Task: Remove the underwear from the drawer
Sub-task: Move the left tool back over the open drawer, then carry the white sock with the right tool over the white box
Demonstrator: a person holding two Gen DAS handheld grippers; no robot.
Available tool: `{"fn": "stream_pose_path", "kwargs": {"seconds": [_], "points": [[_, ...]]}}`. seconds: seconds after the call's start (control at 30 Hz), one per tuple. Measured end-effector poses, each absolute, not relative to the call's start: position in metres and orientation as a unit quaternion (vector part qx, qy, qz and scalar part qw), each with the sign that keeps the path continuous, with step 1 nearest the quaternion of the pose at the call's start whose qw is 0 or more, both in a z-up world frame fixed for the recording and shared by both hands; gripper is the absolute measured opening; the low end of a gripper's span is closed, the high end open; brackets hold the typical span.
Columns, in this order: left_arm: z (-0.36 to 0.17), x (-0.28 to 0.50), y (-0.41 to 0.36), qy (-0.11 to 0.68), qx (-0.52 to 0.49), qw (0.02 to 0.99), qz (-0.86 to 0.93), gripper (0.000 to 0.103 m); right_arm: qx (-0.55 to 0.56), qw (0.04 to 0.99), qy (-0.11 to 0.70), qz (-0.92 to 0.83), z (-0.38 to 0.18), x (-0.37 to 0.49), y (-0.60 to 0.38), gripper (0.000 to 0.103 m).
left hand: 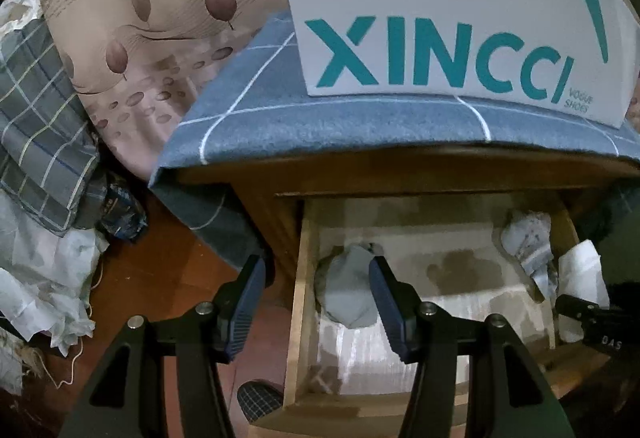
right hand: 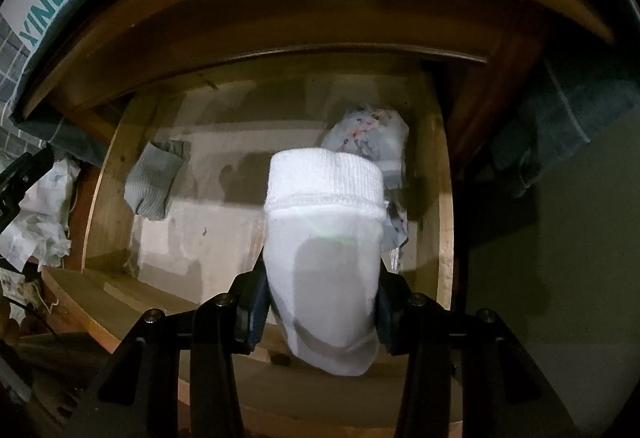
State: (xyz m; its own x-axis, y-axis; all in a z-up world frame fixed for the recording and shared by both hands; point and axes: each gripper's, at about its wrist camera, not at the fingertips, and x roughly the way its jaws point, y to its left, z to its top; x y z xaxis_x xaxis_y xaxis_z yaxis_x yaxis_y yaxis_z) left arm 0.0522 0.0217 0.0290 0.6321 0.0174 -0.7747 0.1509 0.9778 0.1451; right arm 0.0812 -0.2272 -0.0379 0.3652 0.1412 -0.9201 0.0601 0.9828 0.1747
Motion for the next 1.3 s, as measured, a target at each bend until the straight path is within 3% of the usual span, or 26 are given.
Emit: {"fn": "stream_pose_path", "kwargs": {"seconds": [0.77,1.3], "points": [[0.039,0.055,0.022,0.427,0.067,0.900,-0.060,0.055,0.080,0.861,0.501,0.031,0.018,0.065,-0.219,0.041],[0.040,0.057,0.029,0.439,0.041,0.896,-0.055,0.055,0.072,0.895,0.438,0.047,0.147,0.053,-0.218,0.041]]}}
